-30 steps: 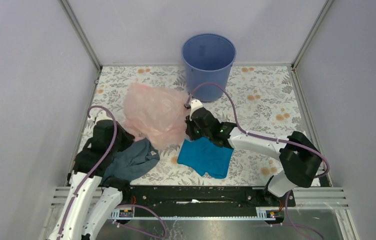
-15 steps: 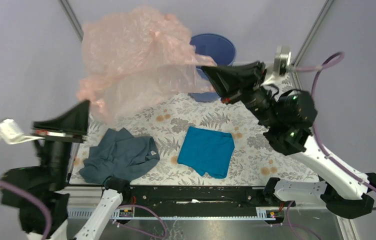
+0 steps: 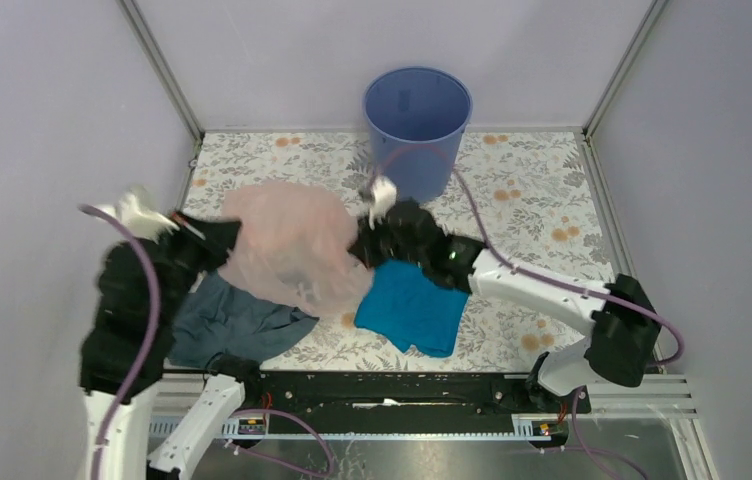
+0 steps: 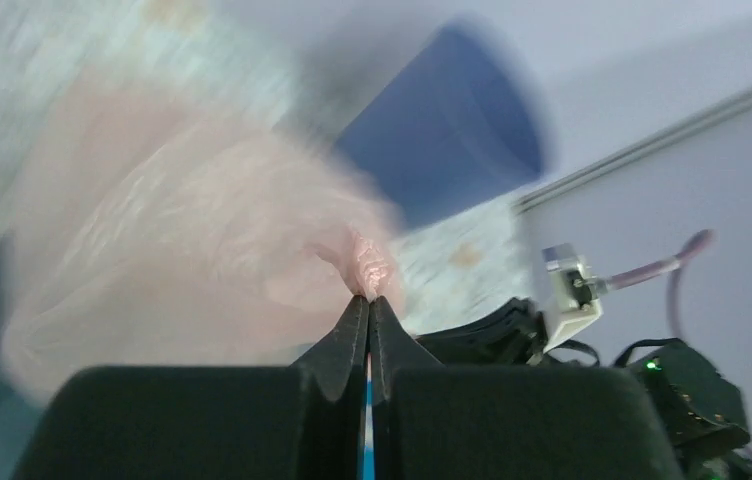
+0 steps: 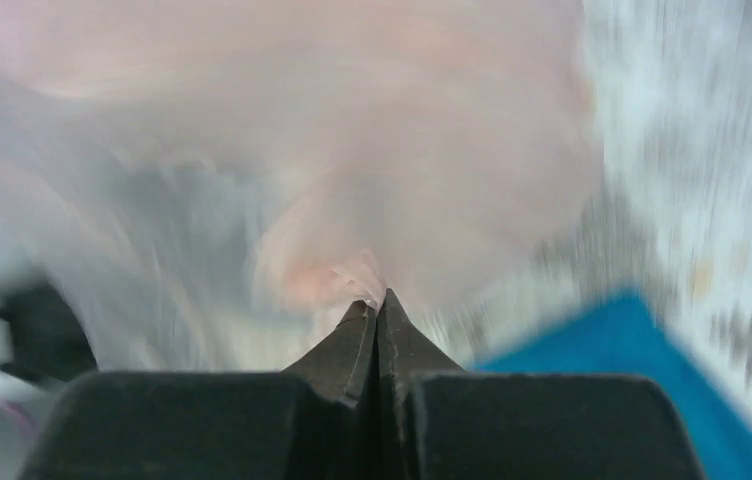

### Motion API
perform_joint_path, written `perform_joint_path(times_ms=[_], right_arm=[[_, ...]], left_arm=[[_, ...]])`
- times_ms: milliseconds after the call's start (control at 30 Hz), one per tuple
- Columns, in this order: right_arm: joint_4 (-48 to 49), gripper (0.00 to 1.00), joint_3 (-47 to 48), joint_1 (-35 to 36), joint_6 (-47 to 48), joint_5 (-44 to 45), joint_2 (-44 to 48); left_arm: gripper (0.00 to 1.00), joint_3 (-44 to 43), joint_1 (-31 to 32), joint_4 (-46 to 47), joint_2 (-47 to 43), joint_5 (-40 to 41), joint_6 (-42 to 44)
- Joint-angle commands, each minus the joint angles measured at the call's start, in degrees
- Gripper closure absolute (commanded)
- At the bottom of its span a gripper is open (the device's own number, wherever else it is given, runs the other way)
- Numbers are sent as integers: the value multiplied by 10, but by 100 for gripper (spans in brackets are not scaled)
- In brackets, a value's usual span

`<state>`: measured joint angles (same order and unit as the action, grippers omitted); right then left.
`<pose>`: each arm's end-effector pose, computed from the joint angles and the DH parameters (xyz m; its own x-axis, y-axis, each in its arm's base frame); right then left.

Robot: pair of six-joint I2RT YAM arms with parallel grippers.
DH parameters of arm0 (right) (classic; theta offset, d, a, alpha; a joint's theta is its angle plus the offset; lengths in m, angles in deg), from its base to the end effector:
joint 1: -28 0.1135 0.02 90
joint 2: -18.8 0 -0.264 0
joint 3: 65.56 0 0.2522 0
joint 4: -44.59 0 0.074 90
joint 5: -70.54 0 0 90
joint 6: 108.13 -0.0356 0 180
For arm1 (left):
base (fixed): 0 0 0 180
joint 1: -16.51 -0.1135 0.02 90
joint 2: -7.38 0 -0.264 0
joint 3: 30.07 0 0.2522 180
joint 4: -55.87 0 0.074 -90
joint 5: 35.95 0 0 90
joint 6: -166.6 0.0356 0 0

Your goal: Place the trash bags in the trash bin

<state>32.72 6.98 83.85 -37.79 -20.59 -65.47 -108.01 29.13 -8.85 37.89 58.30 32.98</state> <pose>0.1908 0.2826 0.2810 -0.4934 -0.1282 -0.8603 -0.7131 0.6259 0.3157 0.0667 -0.0122 0.4007 -0.3126 -0.6350 -0.7064 -0.0923 0.7605 -0.6428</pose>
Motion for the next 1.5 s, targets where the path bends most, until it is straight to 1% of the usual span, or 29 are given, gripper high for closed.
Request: perform_joint_path(times_ms=[0,67,100,133,200,267,333,400,467,533,567,633,700,767,800,867,933,1033,1100,1233,1300,1433,1467], right_arm=[[12,100,250,1,34,-18,71],[30,100,265,1,30,-30,91],[47,100,253,1,28,-30,102],[66,100,231,1,27,-27,115],[114,100,156,1,24,1,134],[108,100,86,1,5,37,122],[90,100,18,1,-12,34,90],[82,100,-33,1,-41,27,60],[80,100,-63,1,-67,36,49],[75,100,-55,0,-62,48,55],[70,100,-37,0,-47,53,61],[41,100,36,0,-9,63,66],[-2,100,129,0,26,52,62],[-12,100,195,1,44,30,63],[-4,100,208,1,44,19,66],[30,100,199,1,30,4,72],[55,100,167,1,9,-21,73],[78,100,114,1,-19,-53,85],[90,100,88,0,-19,-64,106],[88,100,38,0,1,-56,145],[84,100,15,1,2,-49,155],[76,100,-13,1,2,-100,159],[68,100,-14,1,3,-111,159]], left_arm=[[100,-221,1,125,87,-85,65],[100,-273,1,136,88,-82,75],[100,-274,0,147,75,-76,83],[100,-257,0,158,54,-61,90],[100,-178,1,146,8,4,81],[100,-82,1,91,-32,55,33],[100,31,1,47,-66,39,-15],[100,127,1,30,-105,6,-54],[100,168,1,33,-129,-15,-67],[100,144,2,50,-115,-11,-48],[100,110,2,60,-90,-9,-27],[100,-3,2,77,-22,-20,19],[100,-112,2,94,44,-53,56],[100,-183,2,116,86,-91,70],[100,-196,1,127,95,-99,71],[100,-168,1,146,85,-104,58],[100,-96,1,168,60,-121,36],[100,-6,1,199,28,-181,-5],[100,30,1,222,12,-216,-22],[100,58,1,224,-6,-252,-22],[100,65,1,233,-1,-276,-21],[100,65,1,258,40,-347,-18],[100,65,1,267,48,-354,-16]])
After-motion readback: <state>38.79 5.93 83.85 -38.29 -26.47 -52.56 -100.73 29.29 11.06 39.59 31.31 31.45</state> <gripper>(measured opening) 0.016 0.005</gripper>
